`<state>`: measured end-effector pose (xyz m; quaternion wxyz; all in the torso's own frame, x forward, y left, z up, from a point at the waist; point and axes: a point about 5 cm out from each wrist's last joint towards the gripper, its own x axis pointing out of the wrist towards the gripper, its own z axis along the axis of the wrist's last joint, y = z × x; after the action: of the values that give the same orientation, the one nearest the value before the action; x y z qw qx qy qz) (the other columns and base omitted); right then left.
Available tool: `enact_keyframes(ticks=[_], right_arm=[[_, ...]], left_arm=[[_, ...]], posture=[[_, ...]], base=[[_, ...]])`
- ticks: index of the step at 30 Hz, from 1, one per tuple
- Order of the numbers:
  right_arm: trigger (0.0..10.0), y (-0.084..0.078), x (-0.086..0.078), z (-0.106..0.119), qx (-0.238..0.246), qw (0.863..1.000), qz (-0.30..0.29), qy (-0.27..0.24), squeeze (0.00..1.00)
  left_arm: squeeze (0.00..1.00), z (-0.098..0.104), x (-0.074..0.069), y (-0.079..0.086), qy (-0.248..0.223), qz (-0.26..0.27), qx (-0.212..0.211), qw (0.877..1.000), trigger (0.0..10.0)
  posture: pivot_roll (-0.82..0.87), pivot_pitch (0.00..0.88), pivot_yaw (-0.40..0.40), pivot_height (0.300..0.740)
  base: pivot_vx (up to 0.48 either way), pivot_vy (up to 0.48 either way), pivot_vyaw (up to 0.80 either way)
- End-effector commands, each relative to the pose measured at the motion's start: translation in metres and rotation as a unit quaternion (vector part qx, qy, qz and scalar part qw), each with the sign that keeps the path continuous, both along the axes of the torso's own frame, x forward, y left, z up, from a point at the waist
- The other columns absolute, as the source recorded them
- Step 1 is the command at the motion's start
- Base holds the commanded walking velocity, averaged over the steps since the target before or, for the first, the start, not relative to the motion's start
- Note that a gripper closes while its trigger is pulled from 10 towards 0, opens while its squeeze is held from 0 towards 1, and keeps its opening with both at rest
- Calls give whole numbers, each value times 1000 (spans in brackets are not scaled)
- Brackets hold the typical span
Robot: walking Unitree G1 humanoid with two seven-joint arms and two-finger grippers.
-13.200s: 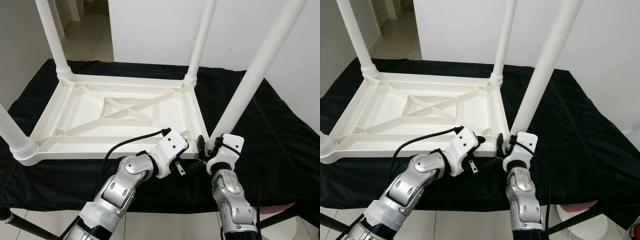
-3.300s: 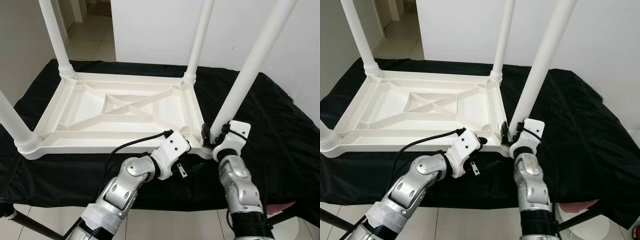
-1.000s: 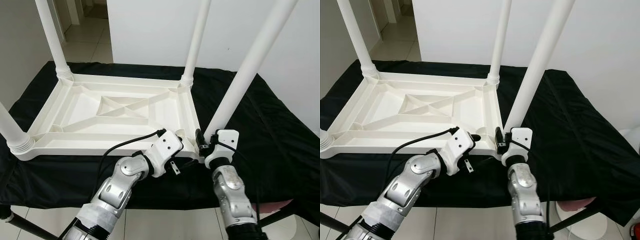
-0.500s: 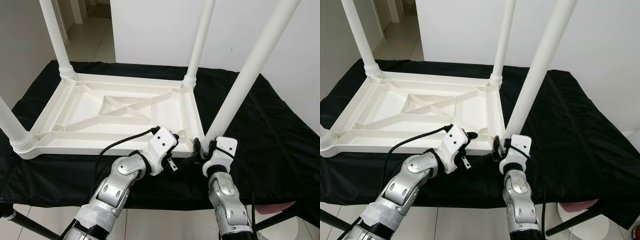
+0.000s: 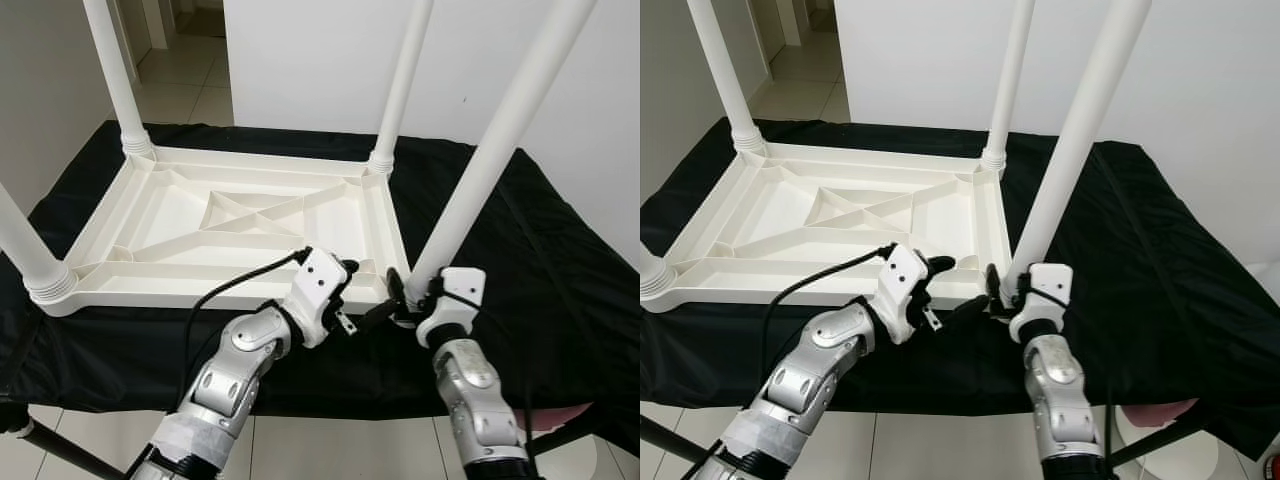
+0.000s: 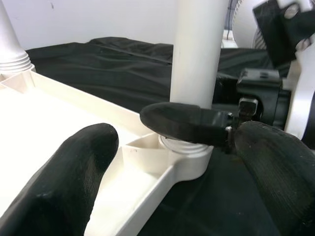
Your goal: Building children table
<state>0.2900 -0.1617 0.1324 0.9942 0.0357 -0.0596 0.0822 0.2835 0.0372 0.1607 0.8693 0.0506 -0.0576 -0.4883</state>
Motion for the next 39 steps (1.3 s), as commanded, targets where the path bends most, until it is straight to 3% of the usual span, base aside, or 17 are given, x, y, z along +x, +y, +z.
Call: enact_keyframes(ticks=[1,11,16,20,21,22,23,24,35,36,37,38,39], right_arm=[[10000,0,-1,3,-1,1000,23,-11,0],[10000,-10,4,7,-25,993,109,-26,0],[10000,-18,15,10,-59,986,151,-25,0],[10000,-20,21,9,-72,984,164,-17,0],[6549,-21,24,8,-77,982,171,-12,0],[6549,-21,24,8,-77,982,171,-12,0],[2863,-21,27,6,-79,981,176,-7,0],[0,-21,29,6,-80,980,183,-5,0],[0,-21,32,-10,-71,977,197,34,0],[7412,-21,32,-12,-71,979,188,37,0],[7412,-21,32,-12,-71,979,188,37,0],[10000,-20,31,-12,-70,980,182,40,0],[10000,-19,31,-13,-69,980,182,39,0]], left_arm=[[0,-2,-2,0,1,-7,9,1000,10000],[0,0,-3,-2,-21,-29,26,999,10000],[0,-3,-8,-7,20,-66,14,997,10000],[0,-4,-11,-8,17,-73,21,997,10000],[0,-5,-11,-9,15,-74,24,997,10000],[0,-5,-11,-9,15,-74,24,997,10000],[0,-5,-12,-10,12,-73,28,997,10000],[0,-4,-12,-10,9,-72,28,997,10000],[0,-3,-6,-14,-20,-46,45,998,10000],[0,-3,-5,-14,-22,-38,48,998,10000],[0,-3,-5,-14,-22,-38,48,998,10000],[0,-3,-4,-13,-24,-31,48,998,10000],[0,-3,-3,-12,-23,-26,47,998,10000]], posture=[[28,23,-57,740],[9,30,-50,740],[9,36,-44,740],[19,35,-45,740],[22,36,-45,740],[22,36,-45,740],[27,32,-48,740],[31,27,-49,740],[57,2,-48,740],[58,5,-49,740],[58,5,-49,740],[57,5,-50,740],[57,5,-50,740]], base=[[0,0,0],[0,0,0],[0,0,0],[0,0,0],[0,0,0],[0,0,0],[0,0,0],[0,0,0],[0,0,0],[0,0,0],[0,0,0],[0,0,0],[0,0,0]])
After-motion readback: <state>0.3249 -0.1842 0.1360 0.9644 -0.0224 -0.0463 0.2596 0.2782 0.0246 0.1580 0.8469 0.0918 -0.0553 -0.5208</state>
